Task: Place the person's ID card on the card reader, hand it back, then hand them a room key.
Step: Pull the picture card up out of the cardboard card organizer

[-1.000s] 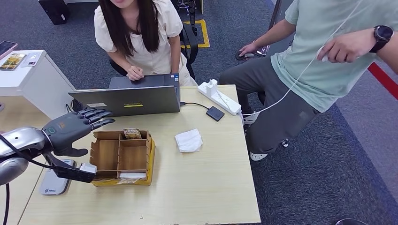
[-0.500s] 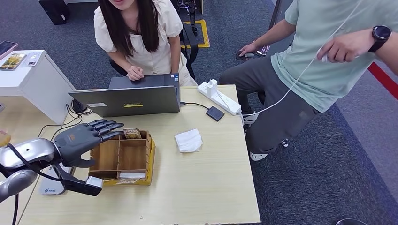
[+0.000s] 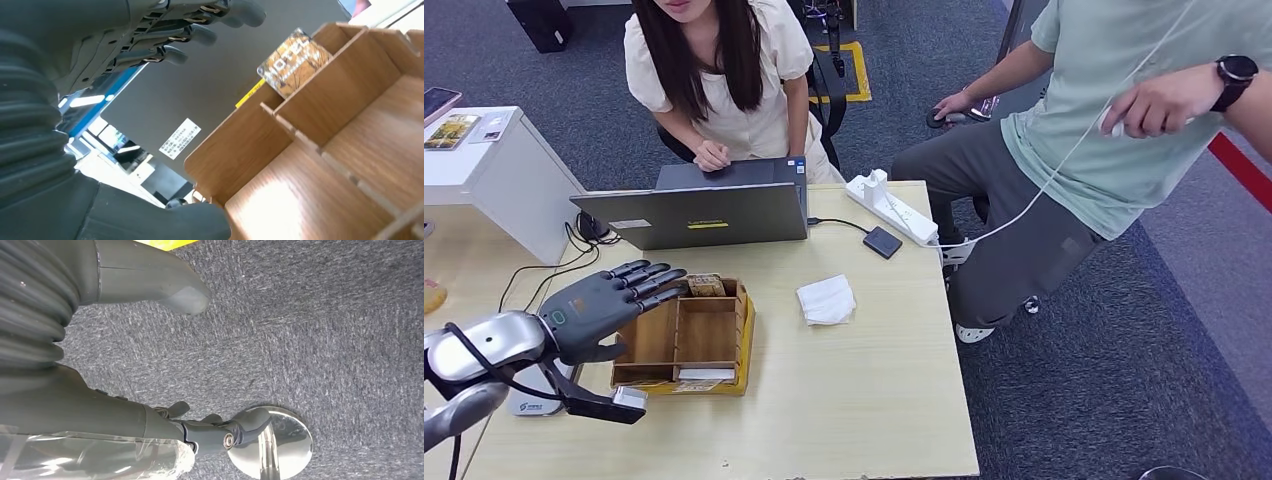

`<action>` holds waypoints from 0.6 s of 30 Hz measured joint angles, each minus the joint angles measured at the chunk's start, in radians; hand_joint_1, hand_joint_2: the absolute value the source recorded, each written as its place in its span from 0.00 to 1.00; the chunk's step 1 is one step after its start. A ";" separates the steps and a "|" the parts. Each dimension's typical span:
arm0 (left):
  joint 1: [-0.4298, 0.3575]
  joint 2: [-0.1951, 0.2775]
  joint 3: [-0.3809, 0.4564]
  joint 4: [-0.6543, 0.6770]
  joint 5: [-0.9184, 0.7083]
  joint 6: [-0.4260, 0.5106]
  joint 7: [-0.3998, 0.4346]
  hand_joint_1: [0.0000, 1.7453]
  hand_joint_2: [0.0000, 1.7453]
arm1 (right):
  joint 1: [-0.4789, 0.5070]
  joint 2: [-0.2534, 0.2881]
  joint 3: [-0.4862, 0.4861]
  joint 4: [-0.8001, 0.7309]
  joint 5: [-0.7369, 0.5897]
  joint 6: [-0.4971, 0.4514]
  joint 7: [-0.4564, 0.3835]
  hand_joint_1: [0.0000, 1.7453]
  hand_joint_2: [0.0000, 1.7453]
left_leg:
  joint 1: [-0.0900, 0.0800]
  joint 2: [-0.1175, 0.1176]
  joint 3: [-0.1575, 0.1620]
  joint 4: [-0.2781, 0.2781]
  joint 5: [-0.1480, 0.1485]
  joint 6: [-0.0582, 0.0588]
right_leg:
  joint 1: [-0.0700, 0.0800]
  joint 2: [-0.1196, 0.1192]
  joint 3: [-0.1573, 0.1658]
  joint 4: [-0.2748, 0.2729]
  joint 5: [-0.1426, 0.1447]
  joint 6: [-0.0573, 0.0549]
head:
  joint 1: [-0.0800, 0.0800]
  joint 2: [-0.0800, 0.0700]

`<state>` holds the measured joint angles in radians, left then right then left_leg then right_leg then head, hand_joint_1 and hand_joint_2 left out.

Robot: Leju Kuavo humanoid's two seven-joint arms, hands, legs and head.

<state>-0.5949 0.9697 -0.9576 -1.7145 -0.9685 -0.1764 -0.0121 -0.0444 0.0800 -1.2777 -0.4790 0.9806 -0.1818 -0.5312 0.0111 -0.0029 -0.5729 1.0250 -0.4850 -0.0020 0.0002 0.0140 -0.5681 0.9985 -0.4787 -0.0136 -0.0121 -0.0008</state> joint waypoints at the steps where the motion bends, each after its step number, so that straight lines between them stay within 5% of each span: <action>1: 0.007 0.000 0.005 0.000 -0.013 0.002 0.003 0.00 1.00 | 0.000 0.002 -0.001 -0.002 0.002 0.000 0.002 0.00 1.00 | 0.000 0.000 0.000 0.000 0.000 0.000 | 0.000 0.000 0.000 0.000 0.000 0.000 | 0.000 0.000; 9: 0.071 -0.002 0.049 -0.012 -0.083 0.010 0.002 0.00 1.00 | 0.001 0.014 -0.018 -0.025 0.013 0.008 0.004 0.00 1.00 | 0.000 0.000 0.000 0.000 0.000 0.000 | 0.000 0.000 0.000 0.000 0.000 0.000 | 0.000 0.000; 18: 0.098 -0.037 0.086 -0.024 0.051 -0.023 -0.066 0.00 1.00 | -0.001 0.018 -0.023 -0.031 0.023 0.012 0.001 0.00 1.00 | 0.000 0.000 0.000 0.000 0.000 0.000 | 0.000 0.000 0.000 0.000 0.000 0.000 | 0.000 0.000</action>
<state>-0.4966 0.9327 -0.8719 -1.7388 -0.9172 -0.1991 -0.0778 -0.0452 0.0977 -1.3005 -0.5104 1.0038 -0.1694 -0.5300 0.0111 -0.0029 -0.5729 1.0250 -0.4850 -0.0020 0.0001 0.0138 -0.5681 0.9985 -0.4786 -0.0136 -0.0121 -0.0008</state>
